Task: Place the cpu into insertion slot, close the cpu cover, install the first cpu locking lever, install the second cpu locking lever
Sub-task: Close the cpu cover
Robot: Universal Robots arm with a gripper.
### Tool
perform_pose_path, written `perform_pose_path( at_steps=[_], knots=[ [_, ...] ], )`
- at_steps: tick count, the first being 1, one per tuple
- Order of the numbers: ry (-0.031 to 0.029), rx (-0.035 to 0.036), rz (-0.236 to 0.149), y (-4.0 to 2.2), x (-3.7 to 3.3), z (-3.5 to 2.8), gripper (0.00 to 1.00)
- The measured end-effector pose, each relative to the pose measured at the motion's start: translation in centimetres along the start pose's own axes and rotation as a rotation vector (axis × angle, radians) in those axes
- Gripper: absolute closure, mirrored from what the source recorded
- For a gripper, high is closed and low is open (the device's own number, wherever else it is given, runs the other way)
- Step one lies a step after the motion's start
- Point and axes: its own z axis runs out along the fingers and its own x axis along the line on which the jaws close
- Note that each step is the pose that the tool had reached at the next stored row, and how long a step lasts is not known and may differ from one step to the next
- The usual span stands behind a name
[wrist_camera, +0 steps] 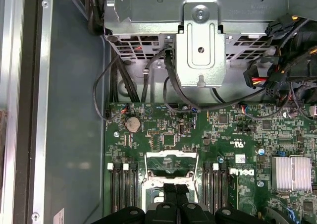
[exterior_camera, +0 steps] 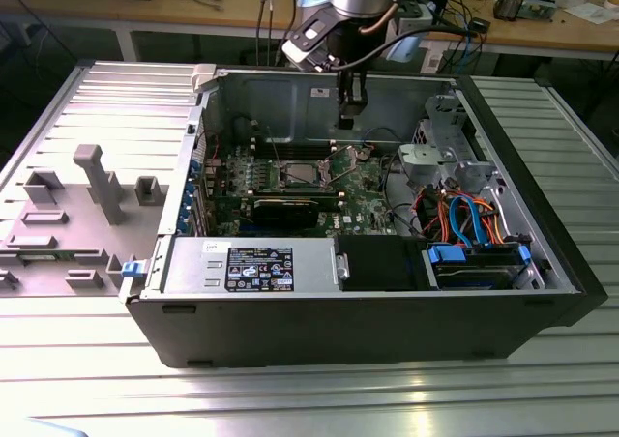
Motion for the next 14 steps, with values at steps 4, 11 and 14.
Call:
perform_pose_path(
  at_steps=[4, 11, 14],
  knots=[
    [0.0001, -0.0001, 0.0, 0.23, -0.01, 0.57, 0.89],
    [0.0, 0.0, 0.0, 0.21, -0.02, 1.84, 0.89],
    [0.0, 0.0001, 0.0, 0.91, -0.03, 2.33, 0.89]
  ],
)
